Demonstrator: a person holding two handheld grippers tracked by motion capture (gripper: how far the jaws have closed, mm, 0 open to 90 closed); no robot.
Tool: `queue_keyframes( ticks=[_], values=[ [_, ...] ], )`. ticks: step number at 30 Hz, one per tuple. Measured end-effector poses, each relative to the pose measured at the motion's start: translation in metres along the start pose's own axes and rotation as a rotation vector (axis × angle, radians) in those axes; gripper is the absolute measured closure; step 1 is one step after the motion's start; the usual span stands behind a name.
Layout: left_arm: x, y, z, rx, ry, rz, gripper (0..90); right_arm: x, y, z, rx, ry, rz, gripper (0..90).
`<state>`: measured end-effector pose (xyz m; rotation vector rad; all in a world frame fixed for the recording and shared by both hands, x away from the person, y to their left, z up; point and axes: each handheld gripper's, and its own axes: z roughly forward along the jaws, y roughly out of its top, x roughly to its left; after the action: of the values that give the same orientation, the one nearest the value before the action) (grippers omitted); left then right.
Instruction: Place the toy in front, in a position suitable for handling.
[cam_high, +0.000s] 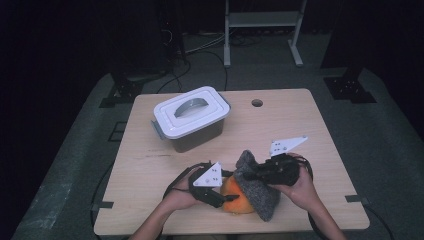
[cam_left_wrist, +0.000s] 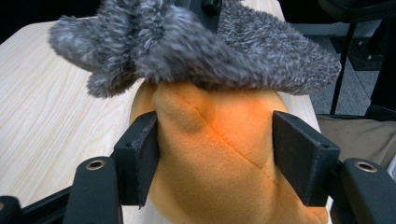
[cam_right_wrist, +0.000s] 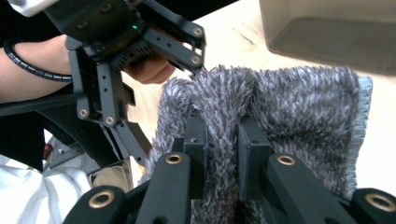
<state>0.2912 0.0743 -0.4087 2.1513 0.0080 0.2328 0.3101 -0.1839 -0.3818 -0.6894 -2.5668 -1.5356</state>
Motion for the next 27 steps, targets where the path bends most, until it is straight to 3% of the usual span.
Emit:
queue_keyframes(
  ticks=[6, 9, 12, 14, 17, 21, 24, 27],
  values=[
    [0.005, -0.005, -0.002, -0.011, 0.000, -0.036, 34.8, -0.018, -0.018, -0.009, 0.009, -0.037, 0.070, 76.1],
    [0.008, -0.007, -0.002, -0.011, 0.020, -0.062, 34.9, -0.017, -0.020, -0.014, -0.008, -0.034, 0.090, 76.2],
    [0.012, -0.010, 0.000, -0.012, 0.057, -0.136, 35.0, -0.005, -0.010, -0.015, -0.036, -0.002, 0.050, 76.2],
    [0.015, -0.012, -0.001, -0.009, 0.071, -0.153, 35.0, 0.004, -0.005, -0.010, -0.024, 0.002, 0.018, 76.2],
    [0.019, -0.016, -0.004, -0.009, 0.096, -0.198, 34.9, 0.004, -0.009, -0.001, 0.037, -0.038, 0.003, 76.1],
    [0.021, -0.017, -0.006, -0.041, 0.068, -0.220, 31.5, -0.006, -0.018, 0.001, 0.045, -0.040, 0.041, 76.2],
    [0.023, -0.016, -0.010, -0.070, 0.019, -0.224, 26.0, -0.012, -0.020, -0.002, 0.044, -0.070, 0.047, 76.2],
    [0.022, -0.016, -0.010, -0.080, -0.009, -0.216, 29.7, -0.021, -0.023, -0.009, 0.029, -0.099, 0.075, 76.2]
  ],
)
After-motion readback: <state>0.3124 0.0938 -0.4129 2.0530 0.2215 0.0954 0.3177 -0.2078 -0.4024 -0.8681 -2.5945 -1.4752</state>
